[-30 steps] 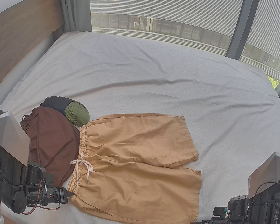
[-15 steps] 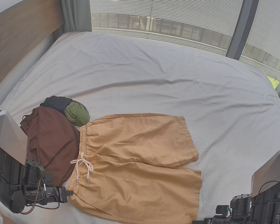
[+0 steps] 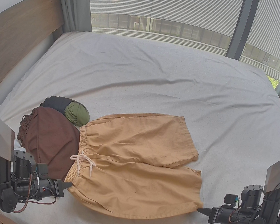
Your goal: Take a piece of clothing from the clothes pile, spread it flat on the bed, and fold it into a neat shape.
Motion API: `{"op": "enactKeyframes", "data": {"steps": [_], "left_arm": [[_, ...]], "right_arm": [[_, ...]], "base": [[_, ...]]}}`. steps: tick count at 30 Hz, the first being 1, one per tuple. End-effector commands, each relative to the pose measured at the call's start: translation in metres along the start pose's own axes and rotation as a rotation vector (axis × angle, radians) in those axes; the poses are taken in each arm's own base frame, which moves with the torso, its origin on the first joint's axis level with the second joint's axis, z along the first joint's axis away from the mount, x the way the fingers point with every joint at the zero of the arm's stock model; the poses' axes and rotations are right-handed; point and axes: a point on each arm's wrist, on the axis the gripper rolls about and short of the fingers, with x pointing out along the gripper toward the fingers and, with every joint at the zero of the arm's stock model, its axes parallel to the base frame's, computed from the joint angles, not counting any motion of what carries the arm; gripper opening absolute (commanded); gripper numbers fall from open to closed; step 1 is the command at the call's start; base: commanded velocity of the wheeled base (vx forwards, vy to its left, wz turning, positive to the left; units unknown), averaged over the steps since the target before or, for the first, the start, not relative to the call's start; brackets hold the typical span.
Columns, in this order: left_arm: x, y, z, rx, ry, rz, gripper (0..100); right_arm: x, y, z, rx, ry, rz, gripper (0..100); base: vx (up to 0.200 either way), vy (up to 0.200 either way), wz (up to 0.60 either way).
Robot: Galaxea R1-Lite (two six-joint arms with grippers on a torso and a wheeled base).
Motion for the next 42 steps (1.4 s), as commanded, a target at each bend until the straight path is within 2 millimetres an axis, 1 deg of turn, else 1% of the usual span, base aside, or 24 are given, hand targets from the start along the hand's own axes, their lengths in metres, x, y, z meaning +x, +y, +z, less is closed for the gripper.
{"op": "enactKeyframes", "data": {"steps": [1, 4, 7, 16, 22, 30, 36, 42], "left_arm": [[-0.005, -0.007, 0.003, 0.01, -0.02, -0.023, 0], [-0.007, -0.009, 0.002, 0.008, -0.017, -0.025, 0], [-0.015, -0.012, 0.004, 0.009, -0.033, -0.031, 0], [-0.018, -0.013, 0.004, 0.01, -0.032, -0.018, 0], [-0.028, -0.018, 0.007, 0.02, -0.035, -0.02, 0], [-0.042, -0.019, -0.001, 0.073, 0.07, 0.022, 0], [-0.044, -0.019, -0.003, 0.074, 0.087, 0.029, 0], [-0.043, -0.022, 0.004, 0.083, 0.037, -0.006, 0]], "right_arm": [[-0.01, 0.007, 0.006, -0.019, -0.041, 0.016, 0], [-0.015, 0.01, 0.01, -0.018, -0.063, 0.03, 0], [-0.019, 0.013, 0.013, -0.024, -0.08, 0.035, 0], [-0.031, 0.019, 0.006, 0.014, 0.011, 0.014, 0], [-0.038, 0.022, 0.001, 0.036, 0.066, -0.002, 0], [-0.047, 0.025, -0.003, 0.043, 0.104, -0.012, 0], [-0.053, 0.029, -0.003, 0.04, 0.107, -0.012, 0], [-0.055, 0.03, 0.005, 0.02, 0.048, 0.001, 0]], "base": [[0.0, 0.0, 0.0], [0.0, 0.0, 0.0], [0.0, 0.0, 0.0], [0.0, 0.0, 0.0], [0.0, 0.0, 0.0], [0.0, 0.0, 0.0], [0.0, 0.0, 0.0], [0.0, 0.0, 0.0]]}}
